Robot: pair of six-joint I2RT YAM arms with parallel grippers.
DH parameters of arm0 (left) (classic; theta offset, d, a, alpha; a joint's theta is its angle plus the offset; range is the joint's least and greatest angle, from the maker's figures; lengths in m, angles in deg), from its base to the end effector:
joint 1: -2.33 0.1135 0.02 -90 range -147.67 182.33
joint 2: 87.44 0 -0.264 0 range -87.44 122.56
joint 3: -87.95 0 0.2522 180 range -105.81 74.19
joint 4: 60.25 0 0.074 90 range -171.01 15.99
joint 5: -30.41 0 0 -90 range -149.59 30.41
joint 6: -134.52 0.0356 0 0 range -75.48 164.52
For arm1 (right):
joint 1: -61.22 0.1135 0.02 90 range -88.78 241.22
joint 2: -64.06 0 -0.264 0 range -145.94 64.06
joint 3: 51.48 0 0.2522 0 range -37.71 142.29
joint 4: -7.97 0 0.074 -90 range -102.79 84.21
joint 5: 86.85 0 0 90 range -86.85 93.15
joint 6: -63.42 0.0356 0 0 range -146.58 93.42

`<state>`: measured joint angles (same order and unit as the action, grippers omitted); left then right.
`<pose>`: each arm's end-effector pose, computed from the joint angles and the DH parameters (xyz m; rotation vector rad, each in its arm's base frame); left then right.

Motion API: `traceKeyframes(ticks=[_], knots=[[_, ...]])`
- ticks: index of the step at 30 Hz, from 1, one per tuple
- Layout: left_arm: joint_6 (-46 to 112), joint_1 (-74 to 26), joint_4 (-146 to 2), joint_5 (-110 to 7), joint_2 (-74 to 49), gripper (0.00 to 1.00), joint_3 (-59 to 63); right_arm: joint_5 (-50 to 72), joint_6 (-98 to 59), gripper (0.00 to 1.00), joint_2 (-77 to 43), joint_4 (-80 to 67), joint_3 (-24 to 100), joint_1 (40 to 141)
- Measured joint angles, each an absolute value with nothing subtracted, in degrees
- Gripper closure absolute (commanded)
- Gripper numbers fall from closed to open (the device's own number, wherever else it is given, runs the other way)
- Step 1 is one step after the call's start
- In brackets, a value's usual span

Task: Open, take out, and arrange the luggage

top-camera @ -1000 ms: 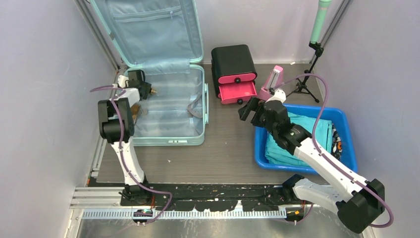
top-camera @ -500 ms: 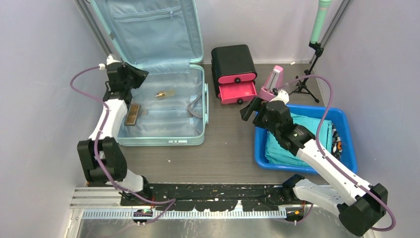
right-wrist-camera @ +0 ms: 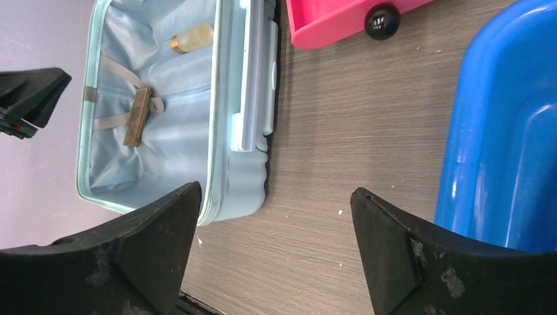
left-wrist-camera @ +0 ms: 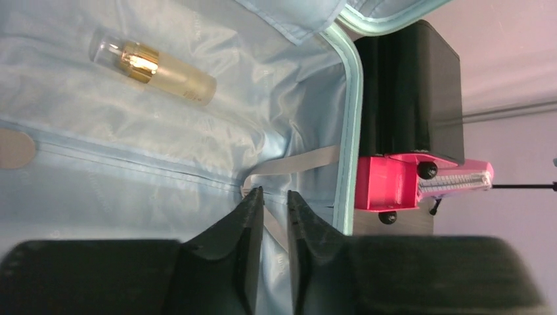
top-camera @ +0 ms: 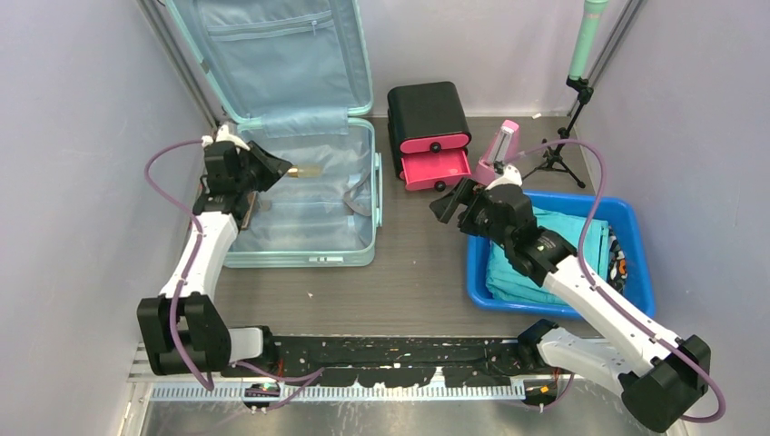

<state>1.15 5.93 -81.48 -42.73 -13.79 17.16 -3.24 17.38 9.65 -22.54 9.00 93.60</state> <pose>0.2963 0.0083 0.3101 -0.6330 1.9485 -0.7339 0.1851 0.1127 0.3096 0.2831 2.0538 0.7336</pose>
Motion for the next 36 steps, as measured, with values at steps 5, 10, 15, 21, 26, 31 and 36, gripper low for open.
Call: traceKeyframes(ticks=[5, 10, 15, 21, 26, 31, 36], knots=[[0.2, 5.8, -83.8, -49.7, -13.6, 0.63, 17.1, -1.2, 17.8, 0.11, 6.5, -22.1, 9.8, 94.7], [-8.6, 5.8, -83.6, -56.8, -9.6, 0.58, 17.0, 0.0, 18.3, 0.11, 5.7, -22.1, 10.5, 95.3], [-18.3, 5.7, -82.1, -59.6, -1.0, 0.58, 14.8, 0.6, 19.0, 0.11, 6.4, -21.8, 10.5, 95.6], [-26.2, 5.0, -79.6, -61.5, 7.7, 0.57, 11.3, 1.5, 20.4, 0.11, 8.5, -19.6, 9.2, 95.7], [-29.6, 3.5, -78.3, -61.9, 15.9, 0.56, 4.5, 3.3, 20.5, 0.11, 9.1, -19.4, 8.6, 95.7], [-31.9, 2.6, -76.8, -62.5, 19.9, 0.56, 2.5, 3.9, 20.3, 0.11, 9.1, -19.4, 8.6, 95.8], [-34.0, 2.7, -77.0, -64.1, 21.7, 0.54, 2.5, 4.0, 20.3, 0.11, 8.9, -19.1, 8.6, 95.8]])
